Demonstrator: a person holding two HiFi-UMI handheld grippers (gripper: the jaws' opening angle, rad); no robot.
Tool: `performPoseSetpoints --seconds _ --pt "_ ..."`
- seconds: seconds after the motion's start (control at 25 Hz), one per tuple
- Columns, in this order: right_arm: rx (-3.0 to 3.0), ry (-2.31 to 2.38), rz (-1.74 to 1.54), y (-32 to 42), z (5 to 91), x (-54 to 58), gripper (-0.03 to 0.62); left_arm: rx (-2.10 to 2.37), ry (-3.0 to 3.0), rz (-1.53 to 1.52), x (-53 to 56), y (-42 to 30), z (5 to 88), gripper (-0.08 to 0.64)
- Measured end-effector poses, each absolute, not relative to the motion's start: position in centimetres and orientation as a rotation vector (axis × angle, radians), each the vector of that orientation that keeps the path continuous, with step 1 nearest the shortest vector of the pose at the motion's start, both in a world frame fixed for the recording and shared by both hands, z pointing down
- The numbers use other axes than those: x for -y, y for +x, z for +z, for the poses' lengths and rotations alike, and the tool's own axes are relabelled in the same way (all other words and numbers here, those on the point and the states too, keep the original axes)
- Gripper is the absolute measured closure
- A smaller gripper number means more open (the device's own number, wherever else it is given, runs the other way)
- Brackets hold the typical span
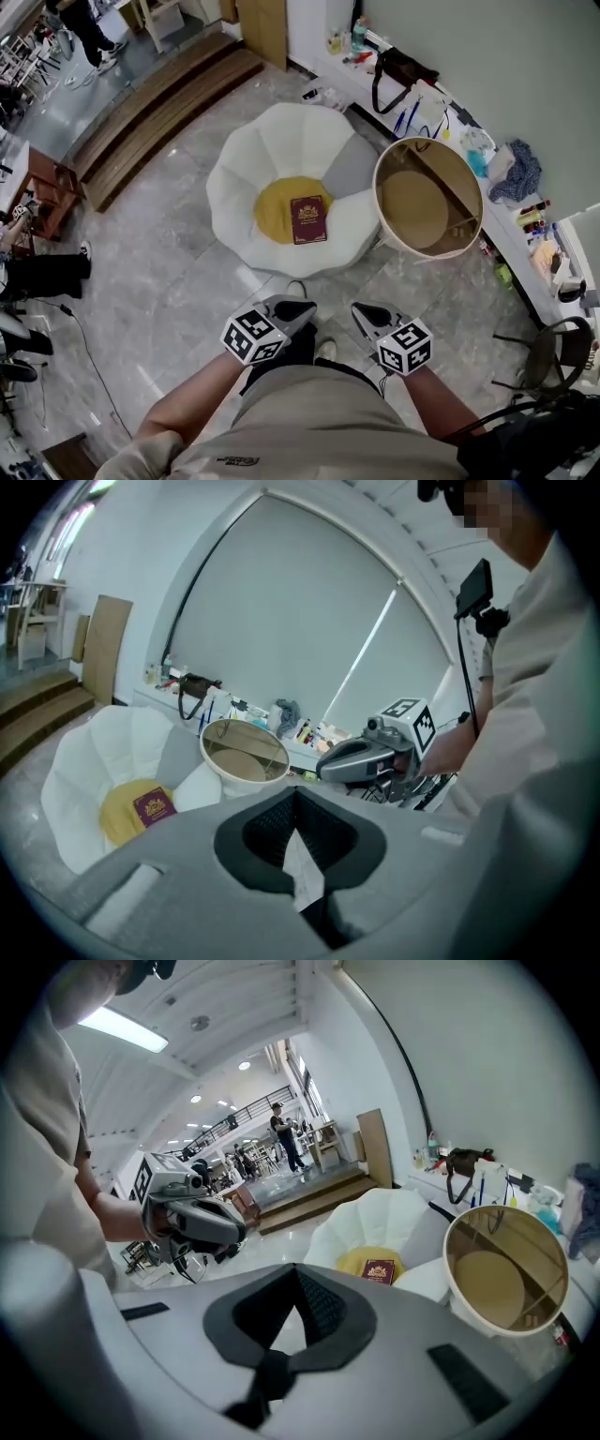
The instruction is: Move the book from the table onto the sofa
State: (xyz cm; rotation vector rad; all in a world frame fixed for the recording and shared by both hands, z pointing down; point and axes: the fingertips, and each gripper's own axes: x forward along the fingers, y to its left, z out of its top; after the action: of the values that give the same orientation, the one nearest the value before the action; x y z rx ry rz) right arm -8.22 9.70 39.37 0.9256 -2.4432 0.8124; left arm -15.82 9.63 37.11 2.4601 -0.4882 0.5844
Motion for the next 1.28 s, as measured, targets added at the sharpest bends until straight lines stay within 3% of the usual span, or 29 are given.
performPoseSetpoints --seconds 0.56,1.28 --pt "2.543 0.964 0.672 -5.5 33.1 -20.7 0.580 0.485 2.540 0.479 -20.8 -12.0 30.6 0.552" --pt "2.581 0.931 0.596 -6.1 31.7 -22.5 0.580 0.535 2.563 0.454 -22.0 -11.7 29.6 0.552"
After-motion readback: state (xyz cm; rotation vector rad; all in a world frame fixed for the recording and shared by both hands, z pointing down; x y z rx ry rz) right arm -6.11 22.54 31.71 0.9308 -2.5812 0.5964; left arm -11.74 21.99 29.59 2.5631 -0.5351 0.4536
